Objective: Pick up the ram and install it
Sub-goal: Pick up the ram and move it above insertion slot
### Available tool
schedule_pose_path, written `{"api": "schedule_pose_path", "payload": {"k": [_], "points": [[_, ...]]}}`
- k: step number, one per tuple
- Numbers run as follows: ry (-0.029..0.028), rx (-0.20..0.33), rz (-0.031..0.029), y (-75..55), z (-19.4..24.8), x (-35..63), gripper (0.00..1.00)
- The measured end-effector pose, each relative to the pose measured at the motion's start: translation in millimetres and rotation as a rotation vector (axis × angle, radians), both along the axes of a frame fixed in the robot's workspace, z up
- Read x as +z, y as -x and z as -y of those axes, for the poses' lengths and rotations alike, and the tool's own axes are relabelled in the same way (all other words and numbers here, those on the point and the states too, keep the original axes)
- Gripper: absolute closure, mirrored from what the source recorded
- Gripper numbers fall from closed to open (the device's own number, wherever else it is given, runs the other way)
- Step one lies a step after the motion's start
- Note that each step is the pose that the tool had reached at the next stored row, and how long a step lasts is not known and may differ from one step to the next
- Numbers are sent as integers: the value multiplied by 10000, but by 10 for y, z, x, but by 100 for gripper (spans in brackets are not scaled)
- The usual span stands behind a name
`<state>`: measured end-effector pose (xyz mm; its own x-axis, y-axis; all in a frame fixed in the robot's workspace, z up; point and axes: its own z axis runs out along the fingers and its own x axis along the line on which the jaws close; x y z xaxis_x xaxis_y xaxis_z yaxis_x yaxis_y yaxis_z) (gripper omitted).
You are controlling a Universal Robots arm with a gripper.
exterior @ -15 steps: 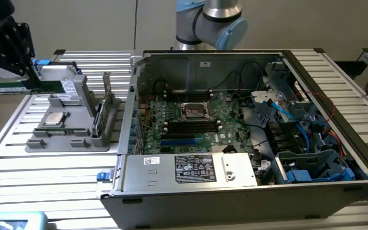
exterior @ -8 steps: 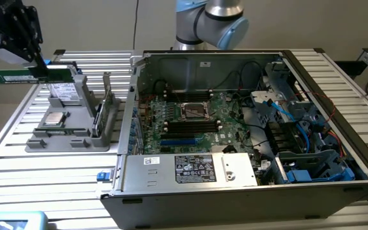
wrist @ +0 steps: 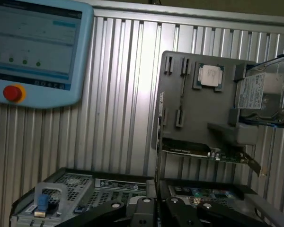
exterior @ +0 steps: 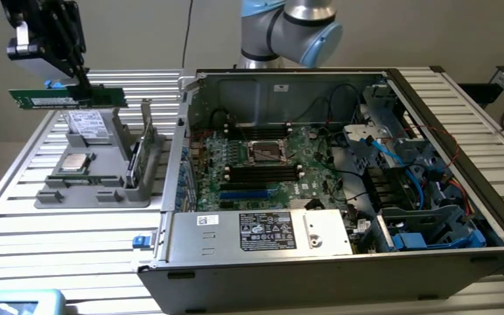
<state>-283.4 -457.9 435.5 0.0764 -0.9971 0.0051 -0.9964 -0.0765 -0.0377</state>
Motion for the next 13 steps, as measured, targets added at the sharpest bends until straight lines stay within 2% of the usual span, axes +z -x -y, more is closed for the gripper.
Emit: {"api": "schedule_pose_path", "payload": {"k": [13], "points": [[-26,-1,-25,-591,16,65,86]]}}
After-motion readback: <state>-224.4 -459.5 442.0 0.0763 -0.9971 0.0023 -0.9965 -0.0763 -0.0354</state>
